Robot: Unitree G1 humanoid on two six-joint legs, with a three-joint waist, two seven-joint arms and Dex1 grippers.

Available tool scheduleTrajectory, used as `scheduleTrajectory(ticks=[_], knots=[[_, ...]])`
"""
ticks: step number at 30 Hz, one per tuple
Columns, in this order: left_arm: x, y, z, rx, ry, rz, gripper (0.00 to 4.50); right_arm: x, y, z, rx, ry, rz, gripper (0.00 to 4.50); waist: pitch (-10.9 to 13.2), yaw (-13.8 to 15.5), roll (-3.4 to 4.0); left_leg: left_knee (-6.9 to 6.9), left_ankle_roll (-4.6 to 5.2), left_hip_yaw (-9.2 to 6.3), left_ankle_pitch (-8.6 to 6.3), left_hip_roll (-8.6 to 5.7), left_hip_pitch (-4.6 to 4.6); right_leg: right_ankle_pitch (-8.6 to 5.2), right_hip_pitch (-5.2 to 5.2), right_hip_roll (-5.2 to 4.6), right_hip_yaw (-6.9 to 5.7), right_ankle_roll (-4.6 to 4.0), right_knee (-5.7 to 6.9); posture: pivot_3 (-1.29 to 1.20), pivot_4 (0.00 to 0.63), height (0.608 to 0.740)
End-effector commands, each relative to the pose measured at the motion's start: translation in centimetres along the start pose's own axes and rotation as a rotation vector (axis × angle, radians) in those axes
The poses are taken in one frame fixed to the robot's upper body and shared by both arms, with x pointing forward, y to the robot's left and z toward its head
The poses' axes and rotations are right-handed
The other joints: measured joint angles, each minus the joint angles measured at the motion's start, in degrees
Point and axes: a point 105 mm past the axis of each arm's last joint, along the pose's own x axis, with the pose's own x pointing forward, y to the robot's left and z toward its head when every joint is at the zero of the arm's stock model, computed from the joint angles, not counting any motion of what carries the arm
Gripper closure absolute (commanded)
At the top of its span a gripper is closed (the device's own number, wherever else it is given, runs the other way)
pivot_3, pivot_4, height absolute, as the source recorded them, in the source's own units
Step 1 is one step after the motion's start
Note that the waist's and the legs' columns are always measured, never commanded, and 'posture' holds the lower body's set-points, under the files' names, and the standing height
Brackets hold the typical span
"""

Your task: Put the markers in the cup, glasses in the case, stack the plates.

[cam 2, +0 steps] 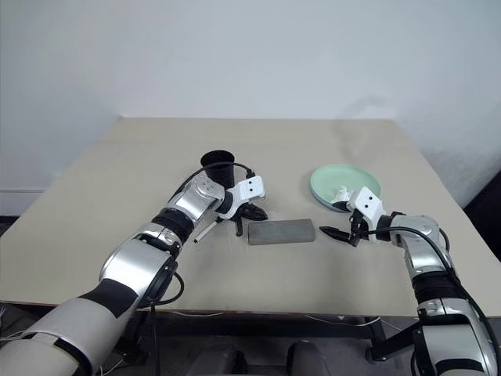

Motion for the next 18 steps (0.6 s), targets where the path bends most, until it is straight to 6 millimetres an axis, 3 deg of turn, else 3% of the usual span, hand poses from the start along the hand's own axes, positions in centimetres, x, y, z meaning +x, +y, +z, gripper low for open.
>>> scheduleTrajectory(ticks=[1,5,12,16,18], knots=[[-1.8,1.7,3.2,0.046,-0.152,0.08,4.43,-0.1,-0.6,1.5,-0.045,-0.038,-0.011,0.41,0.0,0.0,0.0,0.0,0.0,0.01,0.0,0.0,0.0,0.0,0.0,0.0,0.0,0.0,0.0,0.0,0.0,0.733],[-3.9,2.0,3.0,0.03,-0.219,0.1,4.43,-0.3,-0.5,1.5,-0.048,-0.037,-0.008,0.41,0.0,-0.1,0.03,-0.03,-0.01,0.04,-0.01,-0.01,0.04,0.0,-0.01,0.0,0.01,0.0,0.0,0.0,0.0,0.733],[-5.8,2.0,-0.1,-0.087,-0.188,0.232,4.43,-0.3,-0.6,1.4,-0.044,-0.031,-0.001,0.41,0.0,0.0,0.04,-0.02,-0.01,0.02,0.0,0.03,0.04,0.01,0.0,0.0,0.01,-0.01,0.03,0.0,0.0,0.733],[-6.5,0.8,-1.4,-0.171,-0.132,0.267,4.43,-0.1,-0.6,1.6,-0.049,-0.028,0.011,0.41,0.0,0.0,0.04,0.04,-0.01,-0.05,0.0,0.05,0.0,0.01,0.05,-0.04,0.04,0.01,0.0,0.0,0.0,0.733],[-6.7,0.2,-1.8,-0.211,-0.108,0.28,4.07,0.0,-0.7,1.7,-0.051,-0.029,0.013,0.41,0.0,0.0,0.04,0.04,0.0,-0.03,0.0,0.05,0.02,0.02,0.06,-0.04,0.06,0.01,0.01,0.0,0.0,0.733]])
